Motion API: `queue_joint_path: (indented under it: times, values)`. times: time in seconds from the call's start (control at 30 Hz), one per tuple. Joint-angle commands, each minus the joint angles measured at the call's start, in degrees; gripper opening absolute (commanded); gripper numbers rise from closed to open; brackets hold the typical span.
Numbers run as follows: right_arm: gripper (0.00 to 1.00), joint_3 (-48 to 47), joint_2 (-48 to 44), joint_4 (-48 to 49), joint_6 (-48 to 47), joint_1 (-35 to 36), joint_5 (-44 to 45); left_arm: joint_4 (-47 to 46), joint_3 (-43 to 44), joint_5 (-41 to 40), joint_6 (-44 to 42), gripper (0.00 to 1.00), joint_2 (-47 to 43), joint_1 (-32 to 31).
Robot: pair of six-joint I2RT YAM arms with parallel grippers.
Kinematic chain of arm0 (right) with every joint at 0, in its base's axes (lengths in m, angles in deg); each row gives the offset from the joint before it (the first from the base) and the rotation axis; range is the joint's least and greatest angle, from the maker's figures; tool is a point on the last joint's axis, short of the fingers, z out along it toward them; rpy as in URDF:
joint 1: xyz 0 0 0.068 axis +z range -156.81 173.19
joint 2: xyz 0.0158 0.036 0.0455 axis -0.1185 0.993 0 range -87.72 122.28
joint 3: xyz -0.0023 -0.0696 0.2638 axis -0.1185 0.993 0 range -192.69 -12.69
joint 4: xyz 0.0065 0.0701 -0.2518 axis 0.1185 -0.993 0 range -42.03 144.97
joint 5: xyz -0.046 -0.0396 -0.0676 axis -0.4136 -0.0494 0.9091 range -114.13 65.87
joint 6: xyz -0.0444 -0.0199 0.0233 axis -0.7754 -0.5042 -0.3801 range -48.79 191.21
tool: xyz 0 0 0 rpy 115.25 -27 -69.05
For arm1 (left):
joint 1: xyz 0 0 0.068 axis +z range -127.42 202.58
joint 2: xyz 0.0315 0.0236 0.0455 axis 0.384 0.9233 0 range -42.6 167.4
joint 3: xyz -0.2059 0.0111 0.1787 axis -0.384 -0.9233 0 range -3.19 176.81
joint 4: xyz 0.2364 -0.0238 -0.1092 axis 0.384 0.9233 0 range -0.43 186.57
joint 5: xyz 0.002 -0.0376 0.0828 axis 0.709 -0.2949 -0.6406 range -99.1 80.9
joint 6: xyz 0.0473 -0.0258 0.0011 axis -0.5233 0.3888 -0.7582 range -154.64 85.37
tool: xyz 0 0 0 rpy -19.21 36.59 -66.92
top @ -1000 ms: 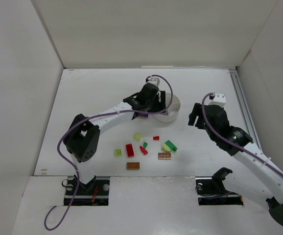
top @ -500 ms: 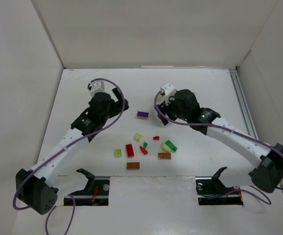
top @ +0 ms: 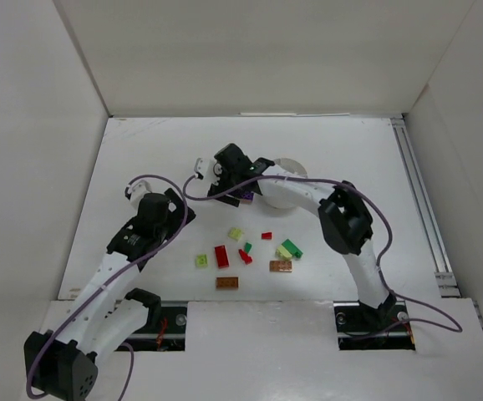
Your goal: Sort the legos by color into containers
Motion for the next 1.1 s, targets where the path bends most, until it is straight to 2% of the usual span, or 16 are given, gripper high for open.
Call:
queue_joint_path:
  times: [0.0, 0.23, 0.33, 0.37, 0.7, 0.8, 0.83, 0.93, 0.97, 1.07]
  values:
    - [0.77, -5.77, 2.59, -5.88, -4.91, -0.31, 4.14, 0.99, 1.51, -1.17, 1.22, 0.99, -0.23, 0.28]
    - [0.77, -11.66, 8.74, -10.43, -5.52, -2.07, 2.74, 0.47, 1.51, -0.64, 1.22, 0.99, 1.53, 0.28]
    - [0.70, -13.78, 11.47, -12.55, -5.52, -2.59, 2.74, 0.47, 1.51, -0.64, 0.69, 0.99, 2.06, 0.28]
    - [0.65, -13.79, 12.08, -13.34, -5.52, -2.59, 2.74, 0.47, 1.51, -0.64, 0.69, 0.99, 2.06, 0.28]
    - [0.67, -9.93, 10.77, -16.07, -4.47, -3.12, 0.45, 0.47, 1.51, -0.64, 0.69, 0.99, 1.00, 0.28]
    - [0.49, -8.08, 9.46, -14.68, -2.80, -3.65, -0.77, 0.47, 1.51, -0.11, 0.69, 0.99, 1.00, 0.28]
    - [0.40, -8.07, 8.67, -13.62, -2.28, -3.65, -1.30, 0.47, 1.51, -0.11, 0.69, 0.99, 1.00, 0.28]
    - [0.35, -7.37, 7.26, -12.91, -1.74, -3.65, -4.02, 0.47, 1.51, -0.11, 0.69, 0.99, 1.00, 0.28]
    - [0.30, -7.37, 5.86, -12.39, -1.74, -3.65, -5.07, 0.47, 1.51, -0.11, 0.69, 0.99, 1.00, 0.28]
    - [0.26, -5.27, 0.52, -7.93, -0.52, -3.65, -9.73, -0.06, 1.51, 0.41, 0.69, 0.99, 1.00, 0.28]
